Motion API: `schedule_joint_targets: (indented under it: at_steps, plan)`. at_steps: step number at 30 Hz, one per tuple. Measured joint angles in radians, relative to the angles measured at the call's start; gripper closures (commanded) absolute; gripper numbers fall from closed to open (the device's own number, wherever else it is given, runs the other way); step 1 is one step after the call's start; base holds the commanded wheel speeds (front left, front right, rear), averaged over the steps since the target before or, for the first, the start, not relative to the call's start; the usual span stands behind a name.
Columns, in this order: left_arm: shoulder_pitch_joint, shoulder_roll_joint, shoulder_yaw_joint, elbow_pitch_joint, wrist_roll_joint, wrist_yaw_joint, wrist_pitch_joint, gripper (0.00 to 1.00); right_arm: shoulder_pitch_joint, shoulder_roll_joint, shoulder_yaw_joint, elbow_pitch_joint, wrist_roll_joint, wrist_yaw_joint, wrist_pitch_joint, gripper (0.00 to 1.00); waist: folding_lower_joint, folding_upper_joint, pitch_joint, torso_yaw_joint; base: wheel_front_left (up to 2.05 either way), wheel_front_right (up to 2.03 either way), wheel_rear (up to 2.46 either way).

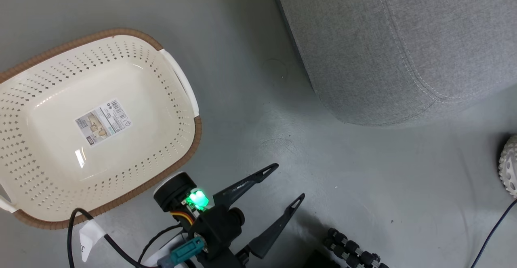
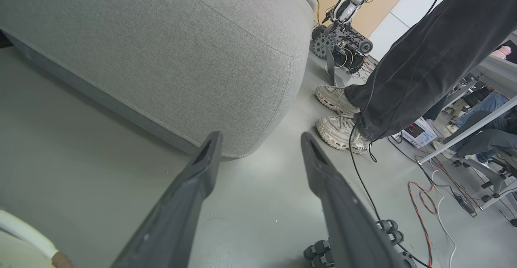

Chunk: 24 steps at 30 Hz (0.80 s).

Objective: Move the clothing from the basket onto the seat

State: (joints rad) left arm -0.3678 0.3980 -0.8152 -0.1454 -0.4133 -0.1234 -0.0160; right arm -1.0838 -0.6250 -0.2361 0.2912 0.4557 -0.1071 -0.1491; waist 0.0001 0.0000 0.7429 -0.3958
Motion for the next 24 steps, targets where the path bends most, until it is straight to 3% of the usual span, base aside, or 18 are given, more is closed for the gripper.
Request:
schedule_joint_targets:
  at_steps: [13, 21, 24]
  plan:
    - [0.003, 0.029, 0.000, -0.012, 0.000, 0.000, -0.005, 0.00, -0.010, -0.005, -0.042, 0.083, -0.017, -0.009, 0.035, 1.00, -0.0001, -0.0001, 0.026, 0.008, 0.00, 0.00, 0.00]
    - [0.004, 0.047, 0.010, -0.026, -0.002, 0.000, -0.003, 0.00, 0.010, 0.034, -0.057, 0.105, -0.014, -0.014, 0.060, 1.00, -0.0001, 0.0000, 0.055, 0.005, 0.00, 0.00, 0.00]
    - [0.004, 0.049, 0.012, -0.028, -0.005, 0.000, -0.003, 0.00, 0.016, 0.078, -0.046, 0.118, 0.004, -0.016, 0.078, 1.00, -0.0001, 0.0000, 0.067, 0.007, 0.00, 0.00, 0.00]
